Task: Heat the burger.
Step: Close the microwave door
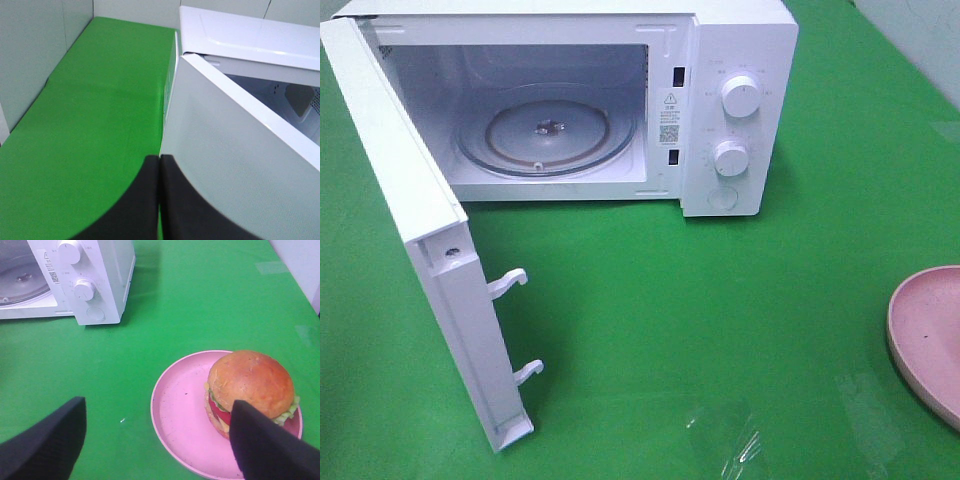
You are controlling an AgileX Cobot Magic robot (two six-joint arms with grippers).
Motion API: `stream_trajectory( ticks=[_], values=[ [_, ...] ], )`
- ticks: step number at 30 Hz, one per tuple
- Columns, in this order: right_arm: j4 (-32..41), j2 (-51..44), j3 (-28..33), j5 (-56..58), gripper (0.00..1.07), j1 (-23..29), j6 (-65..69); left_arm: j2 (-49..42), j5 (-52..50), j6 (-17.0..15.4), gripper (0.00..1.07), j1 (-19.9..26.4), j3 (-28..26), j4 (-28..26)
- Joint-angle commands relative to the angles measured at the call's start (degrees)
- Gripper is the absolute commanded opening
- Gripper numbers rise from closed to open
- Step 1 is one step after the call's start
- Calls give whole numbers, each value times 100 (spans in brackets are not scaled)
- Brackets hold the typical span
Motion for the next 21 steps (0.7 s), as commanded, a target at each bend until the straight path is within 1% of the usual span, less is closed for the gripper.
stream_trajectory(
  ticks=[1,2,3,4,5,6,7,10,12,13,14,15,17,20,21],
  values=[
    [11,-149,17,-46,76,-40,17,195,-699,69,0,17,189,11],
    [11,-149,17,-46,76,-40,17,361,-1261,115,0,17,424,0],
    [11,-149,17,-46,76,-40,17,361,-1261,115,0,17,424,0],
    [11,-149,17,-46,76,-40,17,435,-1581,115,0,17,567,-6],
    [11,-149,17,-46,76,-40,17,561,-2166,115,0,17,808,-6],
    [11,-149,17,-46,76,-40,17,561,-2166,115,0,17,808,-6],
    [11,-149,17,-46,76,-40,17,688,-2710,115,0,17,1077,-6],
    [11,-149,17,-46,76,-40,17,733,-2922,115,0,17,1209,-6],
    [11,-149,17,-46,76,-40,17,985,-3925,109,0,17,1696,-6],
    [11,-149,17,-46,76,-40,17,985,-3925,109,0,17,1696,-6],
    [11,-149,17,-46,76,-40,17,1112,-4503,103,0,17,1925,-6],
    [11,-149,17,-46,76,-40,17,1112,-4503,103,0,17,1925,-6],
    [11,-149,17,-46,76,-40,17,1381,-5059,74,0,17,2217,-6],
    [11,-149,17,-46,76,-40,17,1610,-5122,74,0,17,2292,-6],
    [11,-149,17,-46,76,-40,17,1937,-5185,74,0,17,2298,11]
  ],
)
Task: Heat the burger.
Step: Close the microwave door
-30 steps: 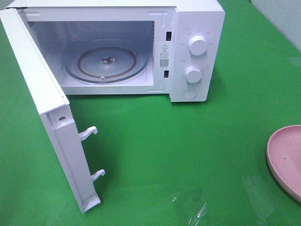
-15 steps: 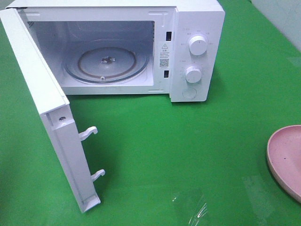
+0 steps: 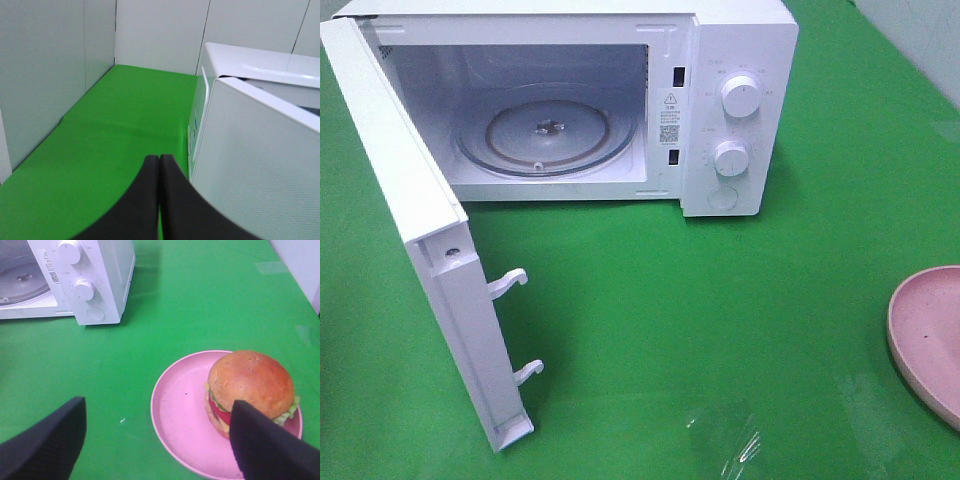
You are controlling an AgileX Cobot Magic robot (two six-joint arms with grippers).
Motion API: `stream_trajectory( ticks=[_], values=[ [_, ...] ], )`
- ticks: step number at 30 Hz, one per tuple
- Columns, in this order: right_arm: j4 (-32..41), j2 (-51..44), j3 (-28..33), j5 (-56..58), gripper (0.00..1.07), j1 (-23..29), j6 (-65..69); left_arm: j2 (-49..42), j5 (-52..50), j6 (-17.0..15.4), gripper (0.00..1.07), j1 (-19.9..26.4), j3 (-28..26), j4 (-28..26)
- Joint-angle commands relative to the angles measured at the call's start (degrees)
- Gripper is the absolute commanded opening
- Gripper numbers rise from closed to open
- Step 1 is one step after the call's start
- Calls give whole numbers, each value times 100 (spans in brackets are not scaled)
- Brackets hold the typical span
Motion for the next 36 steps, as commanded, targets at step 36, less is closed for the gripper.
stream_trajectory(
  ticks=[36],
  values=[
    [11,-149,17,-46,76,-40,17,4366,-2693,-1484,0,-1197,-476,2217]
  ],
)
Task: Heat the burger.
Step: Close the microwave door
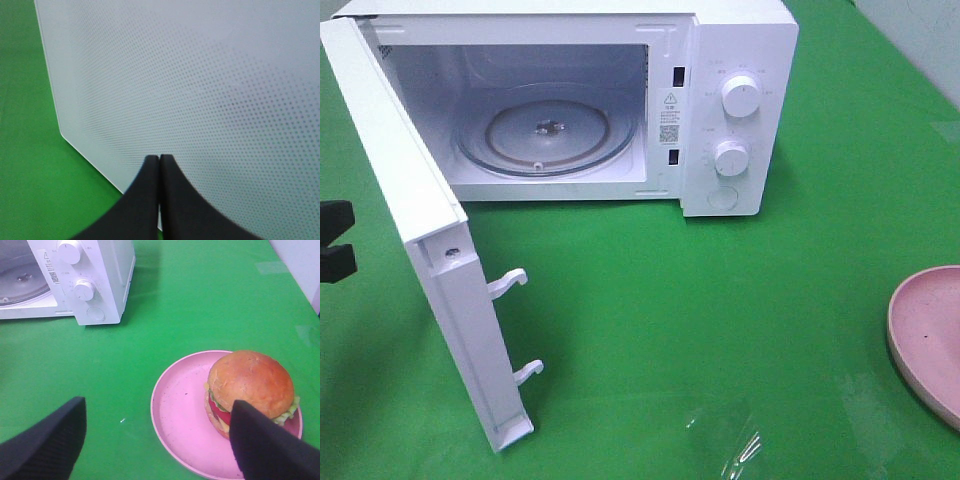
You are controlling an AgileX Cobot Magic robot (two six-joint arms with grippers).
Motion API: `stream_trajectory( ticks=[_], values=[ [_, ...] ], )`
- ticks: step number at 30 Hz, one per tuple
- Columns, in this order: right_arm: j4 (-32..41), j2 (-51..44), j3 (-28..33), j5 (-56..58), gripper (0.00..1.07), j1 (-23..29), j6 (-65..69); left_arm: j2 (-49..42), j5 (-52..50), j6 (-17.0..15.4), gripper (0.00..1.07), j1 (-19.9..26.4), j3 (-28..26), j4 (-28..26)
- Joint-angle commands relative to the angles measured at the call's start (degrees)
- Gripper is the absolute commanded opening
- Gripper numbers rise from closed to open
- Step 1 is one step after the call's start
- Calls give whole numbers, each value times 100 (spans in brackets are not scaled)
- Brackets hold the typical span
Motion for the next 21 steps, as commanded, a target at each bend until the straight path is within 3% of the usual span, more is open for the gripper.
stream_trajectory(
  ticks=[1,3,4,5,8,11,14,21],
  values=[
    [11,-149,17,-46,76,-40,17,126,-183,241,0,-286,-46,-533],
    [11,-149,17,-46,76,-40,17,367,-413,682,0,-756,-46,-1335],
    [11,-149,17,-46,76,-40,17,367,-413,682,0,-756,-46,-1335],
    [11,-149,17,-46,76,-40,17,504,-527,871,0,-985,-46,-1679],
    [11,-149,17,-46,76,-40,17,579,-567,963,0,-1100,-46,-1822],
    [11,-149,17,-46,76,-40,17,859,-579,1049,0,-1495,-183,-2080],
    [11,-149,17,-46,76,-40,17,1152,-579,1169,0,-1868,-435,-2613],
    [11,-149,17,-46,76,-40,17,1541,-544,1220,0,-2269,-917,-2853]
  ],
)
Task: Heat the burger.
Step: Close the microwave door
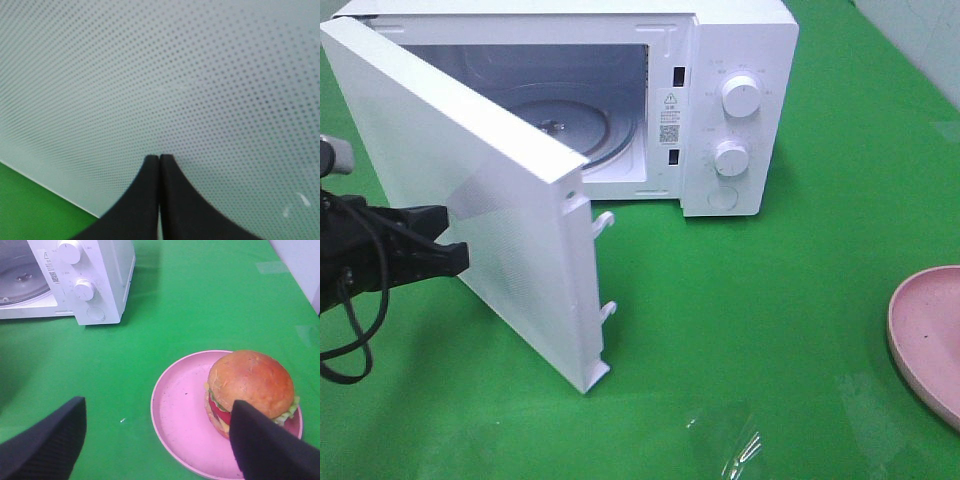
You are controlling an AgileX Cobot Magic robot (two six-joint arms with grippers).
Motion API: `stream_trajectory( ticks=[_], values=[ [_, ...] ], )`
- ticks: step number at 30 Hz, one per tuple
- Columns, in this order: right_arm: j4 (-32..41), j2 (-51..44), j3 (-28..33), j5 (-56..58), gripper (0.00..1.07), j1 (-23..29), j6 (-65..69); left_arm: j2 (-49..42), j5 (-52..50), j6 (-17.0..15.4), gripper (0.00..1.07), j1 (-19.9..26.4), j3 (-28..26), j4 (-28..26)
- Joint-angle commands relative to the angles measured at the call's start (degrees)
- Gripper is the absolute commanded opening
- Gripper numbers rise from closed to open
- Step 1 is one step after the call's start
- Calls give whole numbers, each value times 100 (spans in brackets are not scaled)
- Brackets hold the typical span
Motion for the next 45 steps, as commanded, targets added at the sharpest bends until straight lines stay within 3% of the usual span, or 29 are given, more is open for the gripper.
stream_trajectory(
  ticks=[1,12,37,42,45],
  values=[
    [11,-149,17,-46,76,-40,17,69,-74,34,0,-97,-155,-97],
    [11,-149,17,-46,76,-40,17,722,178,57,0,-670,-1381,-630],
    [11,-149,17,-46,76,-40,17,1828,911,57,0,-670,-3547,-716],
    [11,-149,17,-46,76,-40,17,1988,1003,350,0,-670,-3913,-968],
    [11,-149,17,-46,76,-40,17,2091,1008,699,0,-670,-4120,-1415]
  ],
)
